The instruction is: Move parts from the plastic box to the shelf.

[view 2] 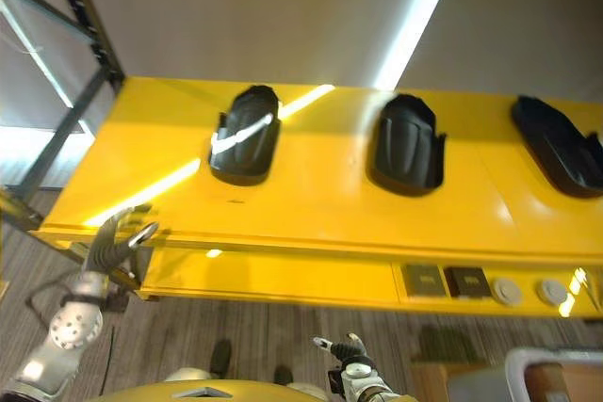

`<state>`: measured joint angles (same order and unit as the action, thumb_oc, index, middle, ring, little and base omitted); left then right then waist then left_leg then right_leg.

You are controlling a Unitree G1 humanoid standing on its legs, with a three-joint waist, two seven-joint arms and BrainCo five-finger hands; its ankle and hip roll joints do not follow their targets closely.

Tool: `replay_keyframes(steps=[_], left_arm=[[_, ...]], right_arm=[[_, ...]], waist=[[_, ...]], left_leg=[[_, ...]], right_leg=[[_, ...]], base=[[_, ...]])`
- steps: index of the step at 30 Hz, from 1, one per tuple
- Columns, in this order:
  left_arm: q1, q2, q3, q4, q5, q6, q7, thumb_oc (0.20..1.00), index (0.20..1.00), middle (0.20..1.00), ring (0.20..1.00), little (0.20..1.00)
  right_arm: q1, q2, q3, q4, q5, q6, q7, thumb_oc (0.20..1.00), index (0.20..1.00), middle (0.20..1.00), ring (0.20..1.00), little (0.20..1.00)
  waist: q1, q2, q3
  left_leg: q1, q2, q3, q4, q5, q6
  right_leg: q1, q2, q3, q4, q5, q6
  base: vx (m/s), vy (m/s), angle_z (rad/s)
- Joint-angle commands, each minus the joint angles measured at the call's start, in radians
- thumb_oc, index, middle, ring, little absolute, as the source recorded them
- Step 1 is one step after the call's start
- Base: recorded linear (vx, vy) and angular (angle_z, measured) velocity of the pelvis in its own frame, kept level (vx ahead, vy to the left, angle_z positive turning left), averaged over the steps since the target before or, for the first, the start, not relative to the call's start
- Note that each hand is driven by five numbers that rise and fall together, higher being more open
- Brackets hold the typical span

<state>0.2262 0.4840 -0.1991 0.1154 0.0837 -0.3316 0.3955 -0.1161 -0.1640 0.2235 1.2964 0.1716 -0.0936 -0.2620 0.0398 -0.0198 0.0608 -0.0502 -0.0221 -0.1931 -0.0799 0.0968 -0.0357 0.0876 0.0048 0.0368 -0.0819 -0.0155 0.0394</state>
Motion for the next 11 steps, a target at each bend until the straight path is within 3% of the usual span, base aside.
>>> replay_keyframes(steps=[1,5,6,7,11], left_arm=[[0.042,0.013,-0.019,0.141,0.134,0.042,0.081,1.000,1.000,1.000,1.000,1.000],[0.059,-0.068,-0.023,0.492,0.177,0.117,0.086,1.000,1.000,1.000,1.000,1.000],[0.055,-0.071,-0.025,0.498,0.178,0.114,0.089,1.000,1.000,1.000,1.000,1.000],[0.042,-0.113,-0.011,0.638,0.181,0.139,0.098,1.000,1.000,1.000,1.000,1.000],[0.017,-0.213,0.070,0.882,0.066,0.164,0.089,1.000,1.000,1.000,1.000,1.000]], right_arm=[[-0.018,0.031,-0.009,0.040,0.052,-0.037,-0.058,1.000,1.000,1.000,1.000,1.000],[0.004,0.029,-0.016,0.042,0.053,-0.051,-0.073,1.000,1.000,1.000,1.000,1.000],[0.004,0.028,-0.016,0.042,0.053,-0.051,-0.073,1.000,1.000,1.000,1.000,1.000],[0.019,0.027,-0.017,0.053,0.035,-0.049,-0.076,1.000,1.000,1.000,1.000,1.000],[0.039,0.021,-0.017,0.070,-0.006,-0.036,-0.073,1.000,1.000,1.000,1.000,1.000]], waist=[[0.037,-0.045,-0.003],[0.053,-0.045,-0.010],[0.050,-0.043,-0.010],[0.051,-0.045,-0.015],[0.042,-0.043,-0.028]], left_leg=[[-0.001,0.036,-0.021,0.037,-0.111,-0.007],[-0.006,0.022,-0.058,0.053,-0.111,-0.007],[-0.007,0.021,-0.061,0.054,-0.112,-0.007],[-0.009,0.017,-0.072,0.060,-0.113,-0.007],[-0.012,0.013,-0.077,0.063,-0.113,-0.004]], right_leg=[[-0.076,-0.096,-0.032,0.028,-0.012,0.067],[-0.060,-0.098,-0.062,0.038,-0.023,0.064],[-0.059,-0.099,-0.065,0.038,-0.023,0.064],[-0.054,-0.100,-0.075,0.038,-0.024,0.064],[-0.048,-0.102,-0.083,0.028,-0.018,0.065]], base=[[0.02,-0.018,0.38],[0.01,0.008,0.30],[0.00,0.012,0.27],[0.00,0.014,0.23],[0.00,0.025,0.14]])
